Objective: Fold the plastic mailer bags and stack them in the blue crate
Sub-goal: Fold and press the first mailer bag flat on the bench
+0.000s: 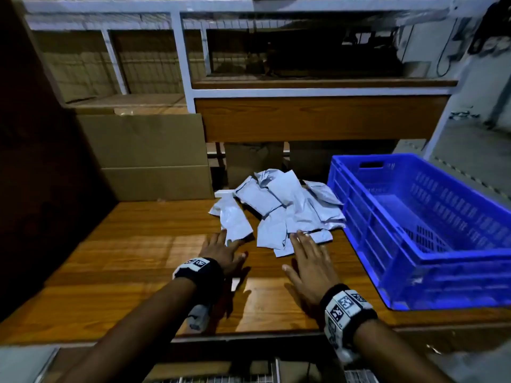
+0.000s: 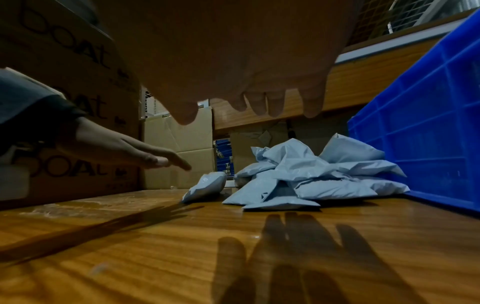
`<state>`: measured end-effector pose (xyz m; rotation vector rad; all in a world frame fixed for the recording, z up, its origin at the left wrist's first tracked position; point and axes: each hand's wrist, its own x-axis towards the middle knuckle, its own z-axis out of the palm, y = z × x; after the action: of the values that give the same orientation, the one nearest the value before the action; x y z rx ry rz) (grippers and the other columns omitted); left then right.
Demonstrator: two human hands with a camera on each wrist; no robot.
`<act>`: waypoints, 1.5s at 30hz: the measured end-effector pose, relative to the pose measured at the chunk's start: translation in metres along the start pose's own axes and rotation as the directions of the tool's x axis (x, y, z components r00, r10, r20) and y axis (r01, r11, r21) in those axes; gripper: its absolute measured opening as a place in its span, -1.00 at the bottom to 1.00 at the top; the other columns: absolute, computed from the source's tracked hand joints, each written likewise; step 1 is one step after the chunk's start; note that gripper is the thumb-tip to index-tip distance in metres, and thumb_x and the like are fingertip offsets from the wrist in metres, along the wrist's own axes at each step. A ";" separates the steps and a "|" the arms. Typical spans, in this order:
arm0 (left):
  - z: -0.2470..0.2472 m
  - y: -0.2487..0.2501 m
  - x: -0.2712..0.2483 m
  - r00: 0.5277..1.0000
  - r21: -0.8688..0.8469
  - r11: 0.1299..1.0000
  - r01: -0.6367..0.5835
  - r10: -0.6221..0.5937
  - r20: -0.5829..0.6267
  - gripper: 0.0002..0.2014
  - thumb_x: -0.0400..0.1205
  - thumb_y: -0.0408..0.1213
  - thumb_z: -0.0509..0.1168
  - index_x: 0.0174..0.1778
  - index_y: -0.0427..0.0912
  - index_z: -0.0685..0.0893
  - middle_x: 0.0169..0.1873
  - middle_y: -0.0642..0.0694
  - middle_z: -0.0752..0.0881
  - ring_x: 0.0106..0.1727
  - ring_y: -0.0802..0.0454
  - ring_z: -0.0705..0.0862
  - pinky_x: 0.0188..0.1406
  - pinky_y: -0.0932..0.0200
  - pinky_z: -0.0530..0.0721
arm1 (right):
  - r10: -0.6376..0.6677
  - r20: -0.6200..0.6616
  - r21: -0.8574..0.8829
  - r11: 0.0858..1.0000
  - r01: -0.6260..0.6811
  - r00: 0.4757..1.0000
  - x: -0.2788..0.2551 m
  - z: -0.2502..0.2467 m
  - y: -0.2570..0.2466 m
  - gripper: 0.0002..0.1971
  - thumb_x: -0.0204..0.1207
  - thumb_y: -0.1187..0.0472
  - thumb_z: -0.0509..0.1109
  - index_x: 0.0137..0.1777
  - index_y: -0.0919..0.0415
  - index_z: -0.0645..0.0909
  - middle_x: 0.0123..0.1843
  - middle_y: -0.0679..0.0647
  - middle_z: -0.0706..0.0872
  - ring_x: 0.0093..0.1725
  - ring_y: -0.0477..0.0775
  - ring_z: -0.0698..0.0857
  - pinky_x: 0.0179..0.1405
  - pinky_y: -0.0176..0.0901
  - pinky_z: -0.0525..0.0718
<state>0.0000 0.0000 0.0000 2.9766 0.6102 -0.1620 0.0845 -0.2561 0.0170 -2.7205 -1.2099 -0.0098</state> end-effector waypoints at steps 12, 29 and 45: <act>0.033 0.003 0.032 0.994 0.049 0.999 0.016 -0.021 0.112 -0.45 0.67 0.21 -0.03 0.54 0.05 0.36 0.69 -0.05 0.06 0.66 -0.14 0.02 0.52 -0.22 0.10 | 0.049 0.013 0.045 0.998 -0.049 0.999 -0.026 0.036 0.001 -0.27 0.66 -0.28 -0.07 0.70 -0.05 -0.30 0.75 -0.02 -0.26 0.72 0.03 -0.17 0.65 0.10 -0.12; 0.031 -0.033 -0.125 0.714 0.209 0.701 -0.682 0.700 -0.021 -0.67 0.65 0.14 0.09 0.21 0.11 0.56 0.39 0.25 0.46 0.37 0.06 0.39 0.17 0.02 0.46 | -0.296 -0.017 -0.131 0.948 0.291 0.955 0.003 0.043 -0.044 -0.09 0.47 0.31 0.37 0.67 -0.24 -0.06 0.76 0.07 -0.09 0.70 0.16 0.09 0.56 0.27 0.28; 0.042 -0.023 -0.102 0.881 0.197 0.910 -0.365 0.406 -0.241 -0.56 0.57 0.05 0.02 -0.19 -0.05 0.79 0.11 0.08 0.74 0.32 -0.10 0.56 0.12 -0.07 0.49 | -0.074 0.030 -0.242 0.967 0.079 0.997 -0.031 0.052 -0.021 -0.41 0.66 -0.15 0.14 0.65 -0.09 0.14 0.69 0.10 0.24 0.68 0.17 0.19 0.58 0.48 -0.02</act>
<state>-0.1060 -0.0237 -0.0302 3.2136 0.0059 0.2588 0.0450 -0.2577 -0.0335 -2.8837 -1.4042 -0.1492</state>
